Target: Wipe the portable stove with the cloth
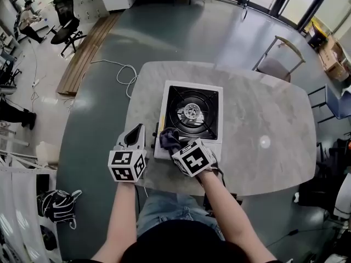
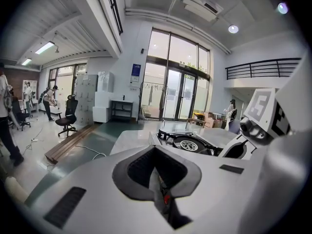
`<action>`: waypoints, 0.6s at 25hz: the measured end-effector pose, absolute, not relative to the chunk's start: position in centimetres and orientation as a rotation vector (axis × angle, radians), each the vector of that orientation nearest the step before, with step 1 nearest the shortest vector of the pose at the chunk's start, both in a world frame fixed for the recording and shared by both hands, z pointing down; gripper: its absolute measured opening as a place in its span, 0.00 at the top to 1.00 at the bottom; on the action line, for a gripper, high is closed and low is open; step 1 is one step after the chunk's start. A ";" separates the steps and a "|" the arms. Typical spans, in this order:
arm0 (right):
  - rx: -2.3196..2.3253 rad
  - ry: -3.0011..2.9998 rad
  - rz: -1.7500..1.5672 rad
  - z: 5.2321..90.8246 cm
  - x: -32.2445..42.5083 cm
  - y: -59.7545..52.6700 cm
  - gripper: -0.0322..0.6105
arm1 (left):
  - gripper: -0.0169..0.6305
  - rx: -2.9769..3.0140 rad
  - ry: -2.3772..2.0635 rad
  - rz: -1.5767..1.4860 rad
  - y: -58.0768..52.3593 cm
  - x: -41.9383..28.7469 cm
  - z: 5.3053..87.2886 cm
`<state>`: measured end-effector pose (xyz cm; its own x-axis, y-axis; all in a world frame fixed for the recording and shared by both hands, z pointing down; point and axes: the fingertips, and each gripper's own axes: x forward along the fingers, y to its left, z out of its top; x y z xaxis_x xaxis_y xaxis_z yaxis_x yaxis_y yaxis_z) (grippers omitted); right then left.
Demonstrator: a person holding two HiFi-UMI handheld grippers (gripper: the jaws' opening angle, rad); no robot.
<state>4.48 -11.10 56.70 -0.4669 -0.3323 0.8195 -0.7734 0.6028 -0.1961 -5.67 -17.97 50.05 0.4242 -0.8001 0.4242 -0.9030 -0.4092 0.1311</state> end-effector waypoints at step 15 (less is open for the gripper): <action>1.045 -1.948 0.821 56.7 13.8 -8.4 0.84 | 0.96 2.431 -1.313 0.422 -18.2 -0.1 50.5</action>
